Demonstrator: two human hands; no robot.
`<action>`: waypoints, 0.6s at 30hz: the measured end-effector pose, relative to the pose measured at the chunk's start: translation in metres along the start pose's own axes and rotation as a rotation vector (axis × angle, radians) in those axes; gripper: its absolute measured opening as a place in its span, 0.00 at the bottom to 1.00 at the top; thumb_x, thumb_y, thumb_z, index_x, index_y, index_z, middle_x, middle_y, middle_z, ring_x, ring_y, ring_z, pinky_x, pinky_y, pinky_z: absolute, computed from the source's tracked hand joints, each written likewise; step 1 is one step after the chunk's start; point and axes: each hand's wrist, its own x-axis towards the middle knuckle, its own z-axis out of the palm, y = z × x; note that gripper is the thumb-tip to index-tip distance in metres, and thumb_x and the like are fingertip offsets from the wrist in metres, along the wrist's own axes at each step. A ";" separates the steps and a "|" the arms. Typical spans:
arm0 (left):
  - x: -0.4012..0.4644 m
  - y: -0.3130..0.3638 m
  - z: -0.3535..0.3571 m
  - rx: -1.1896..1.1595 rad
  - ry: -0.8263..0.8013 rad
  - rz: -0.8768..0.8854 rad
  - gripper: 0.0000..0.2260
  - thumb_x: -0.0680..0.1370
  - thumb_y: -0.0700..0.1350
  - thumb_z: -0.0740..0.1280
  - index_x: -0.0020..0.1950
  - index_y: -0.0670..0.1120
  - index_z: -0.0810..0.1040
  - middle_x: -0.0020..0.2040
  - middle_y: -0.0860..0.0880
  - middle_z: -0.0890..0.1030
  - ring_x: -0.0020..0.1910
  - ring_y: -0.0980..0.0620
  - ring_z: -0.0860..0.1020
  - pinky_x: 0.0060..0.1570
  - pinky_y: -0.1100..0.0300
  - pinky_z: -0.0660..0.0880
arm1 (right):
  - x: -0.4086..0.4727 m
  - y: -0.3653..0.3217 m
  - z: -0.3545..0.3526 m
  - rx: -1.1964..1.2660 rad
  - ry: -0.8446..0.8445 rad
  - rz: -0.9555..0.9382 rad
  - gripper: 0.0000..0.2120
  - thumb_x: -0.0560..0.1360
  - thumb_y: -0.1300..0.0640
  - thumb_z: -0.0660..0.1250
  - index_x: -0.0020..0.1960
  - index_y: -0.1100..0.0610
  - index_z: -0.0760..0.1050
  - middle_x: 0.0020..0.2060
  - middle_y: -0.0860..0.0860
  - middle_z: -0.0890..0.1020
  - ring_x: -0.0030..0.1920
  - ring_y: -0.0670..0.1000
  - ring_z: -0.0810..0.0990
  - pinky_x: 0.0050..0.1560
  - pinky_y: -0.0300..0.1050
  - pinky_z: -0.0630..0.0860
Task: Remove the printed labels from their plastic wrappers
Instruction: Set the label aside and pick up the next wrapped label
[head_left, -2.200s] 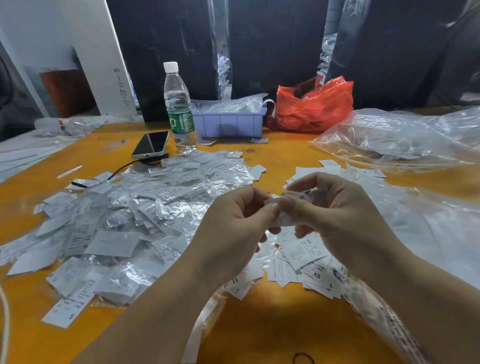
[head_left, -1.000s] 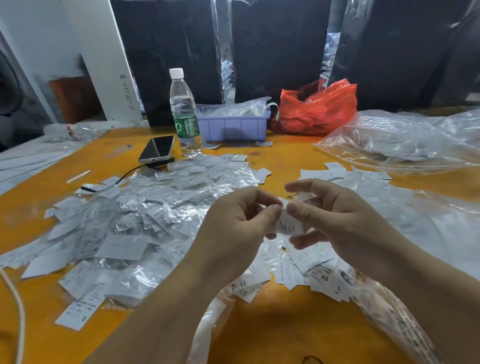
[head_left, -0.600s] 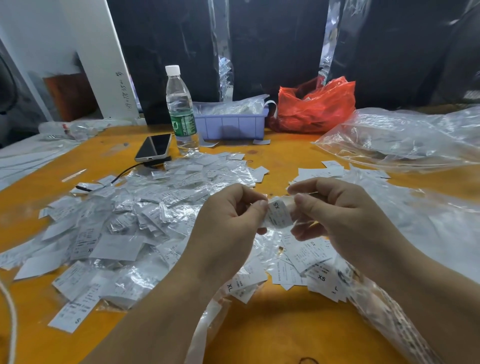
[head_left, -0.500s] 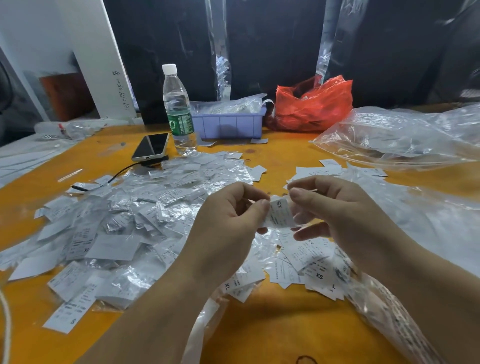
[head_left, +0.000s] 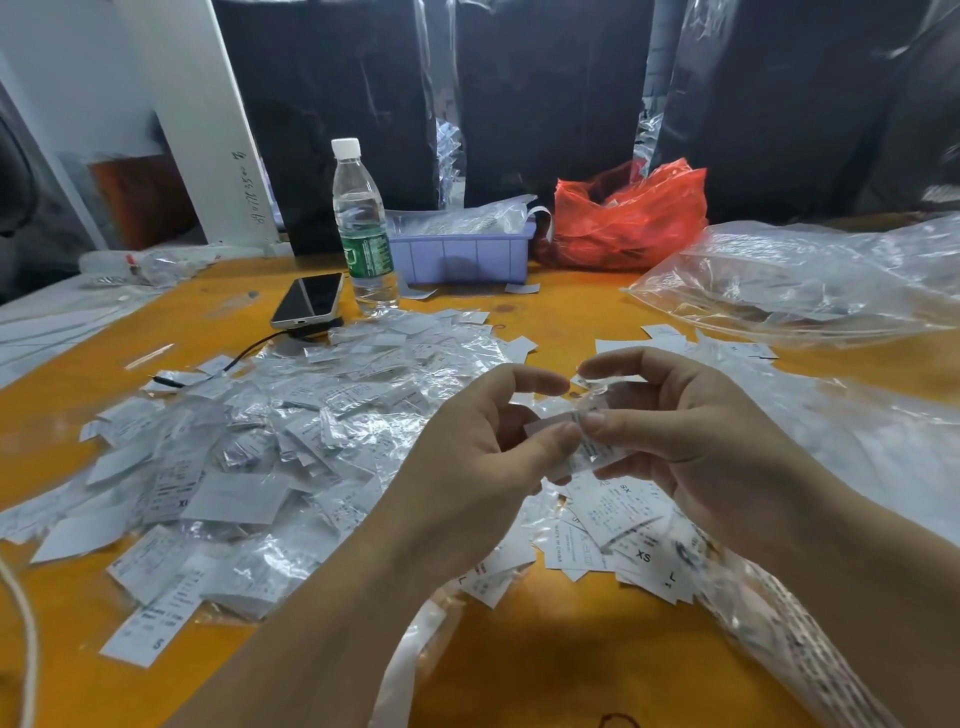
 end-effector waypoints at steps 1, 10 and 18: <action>0.000 0.000 -0.001 -0.002 -0.003 -0.002 0.09 0.78 0.46 0.70 0.58 0.53 0.77 0.33 0.55 0.81 0.31 0.61 0.77 0.30 0.70 0.71 | 0.000 0.000 0.000 0.000 -0.002 0.001 0.25 0.58 0.61 0.75 0.55 0.58 0.78 0.35 0.54 0.82 0.37 0.54 0.84 0.33 0.42 0.79; 0.002 0.003 -0.011 -0.262 -0.031 -0.109 0.10 0.77 0.36 0.68 0.57 0.45 0.80 0.42 0.46 0.83 0.35 0.55 0.77 0.31 0.62 0.75 | 0.001 -0.002 -0.002 0.054 0.029 -0.023 0.23 0.58 0.62 0.74 0.53 0.55 0.79 0.34 0.50 0.81 0.38 0.53 0.84 0.33 0.42 0.79; 0.001 -0.005 -0.003 -0.021 0.111 -0.051 0.08 0.76 0.40 0.71 0.52 0.51 0.80 0.36 0.52 0.83 0.31 0.59 0.77 0.30 0.66 0.74 | -0.003 0.002 0.005 -0.170 0.046 -0.086 0.19 0.68 0.70 0.73 0.54 0.54 0.77 0.40 0.58 0.80 0.38 0.53 0.84 0.34 0.43 0.80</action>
